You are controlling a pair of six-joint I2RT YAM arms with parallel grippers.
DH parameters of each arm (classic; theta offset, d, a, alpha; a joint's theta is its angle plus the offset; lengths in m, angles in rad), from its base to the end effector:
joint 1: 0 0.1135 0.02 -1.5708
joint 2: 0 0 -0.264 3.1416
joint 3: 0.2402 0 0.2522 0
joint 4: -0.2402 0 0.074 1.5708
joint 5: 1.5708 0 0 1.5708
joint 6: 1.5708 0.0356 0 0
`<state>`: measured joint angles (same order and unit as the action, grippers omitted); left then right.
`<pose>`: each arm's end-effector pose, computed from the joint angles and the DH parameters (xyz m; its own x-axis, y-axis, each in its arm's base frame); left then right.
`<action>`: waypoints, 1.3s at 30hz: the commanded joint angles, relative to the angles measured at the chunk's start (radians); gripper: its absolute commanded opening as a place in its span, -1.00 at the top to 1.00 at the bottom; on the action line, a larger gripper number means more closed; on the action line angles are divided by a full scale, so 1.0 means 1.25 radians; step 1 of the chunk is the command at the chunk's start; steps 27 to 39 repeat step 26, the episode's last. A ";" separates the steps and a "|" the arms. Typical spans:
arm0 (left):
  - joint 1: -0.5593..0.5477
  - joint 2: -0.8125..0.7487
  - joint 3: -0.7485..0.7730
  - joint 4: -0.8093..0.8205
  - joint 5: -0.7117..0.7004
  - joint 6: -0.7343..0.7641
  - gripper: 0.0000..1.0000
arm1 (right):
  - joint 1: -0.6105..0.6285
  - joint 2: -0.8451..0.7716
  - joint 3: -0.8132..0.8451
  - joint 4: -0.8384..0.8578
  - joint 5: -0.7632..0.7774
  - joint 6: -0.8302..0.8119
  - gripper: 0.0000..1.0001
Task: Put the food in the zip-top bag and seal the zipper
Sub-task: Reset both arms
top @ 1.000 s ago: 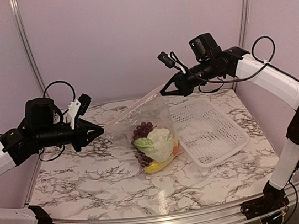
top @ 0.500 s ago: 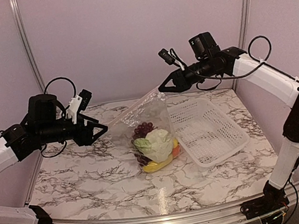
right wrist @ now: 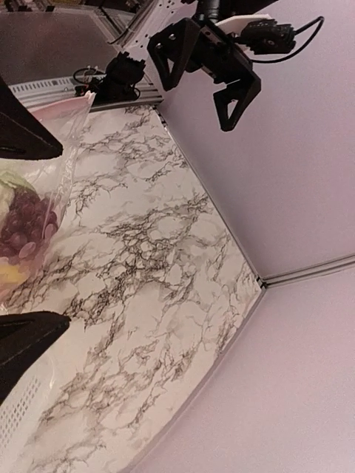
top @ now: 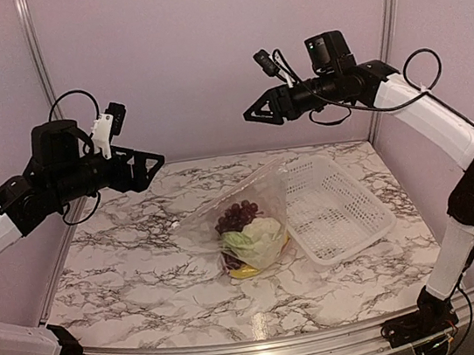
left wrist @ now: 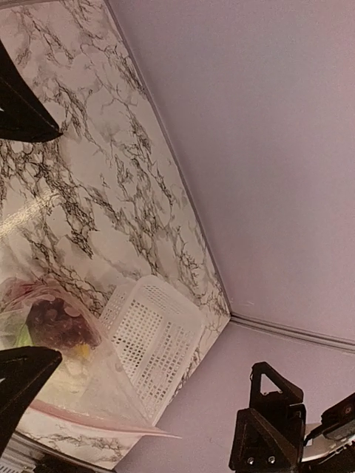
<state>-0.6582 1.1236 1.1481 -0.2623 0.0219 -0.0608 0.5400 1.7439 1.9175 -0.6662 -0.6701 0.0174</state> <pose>0.2019 -0.1571 0.3917 -0.2242 0.0966 -0.9698 0.6159 0.7852 -0.0642 0.3199 0.2175 0.4268 -0.4207 -0.2363 -0.8759 -0.8651 0.3951 0.3090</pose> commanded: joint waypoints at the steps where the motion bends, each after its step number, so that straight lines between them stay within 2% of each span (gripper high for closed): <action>1: 0.005 0.034 0.069 0.020 -0.110 -0.039 -0.98 | -0.006 -0.059 0.035 0.031 0.124 0.036 -0.77; 2: 0.005 0.040 0.078 0.019 -0.131 -0.047 -0.98 | -0.007 -0.071 0.026 0.035 0.192 0.041 -0.94; 6: 0.005 0.049 0.103 0.012 -0.194 -0.064 -0.98 | -0.007 -0.115 -0.030 0.066 0.441 0.109 -0.97; 9: 0.006 0.060 0.136 -0.032 -0.299 -0.108 -0.98 | -0.008 -0.144 -0.057 0.068 0.626 0.154 -0.97; 12: 0.012 0.066 0.156 -0.063 -0.379 -0.138 -0.98 | -0.008 -0.164 -0.056 0.056 0.759 0.163 -0.97; 19: 0.016 0.063 0.167 -0.100 -0.472 -0.119 -0.98 | -0.007 -0.182 -0.055 0.010 0.996 0.175 -0.97; 22: 0.016 0.056 0.157 -0.098 -0.499 -0.105 -0.98 | -0.008 -0.195 -0.074 0.011 1.028 0.174 -0.97; 39: 0.016 0.049 0.140 -0.075 -0.483 -0.094 -0.98 | -0.007 -0.212 -0.106 0.038 1.004 0.149 -0.97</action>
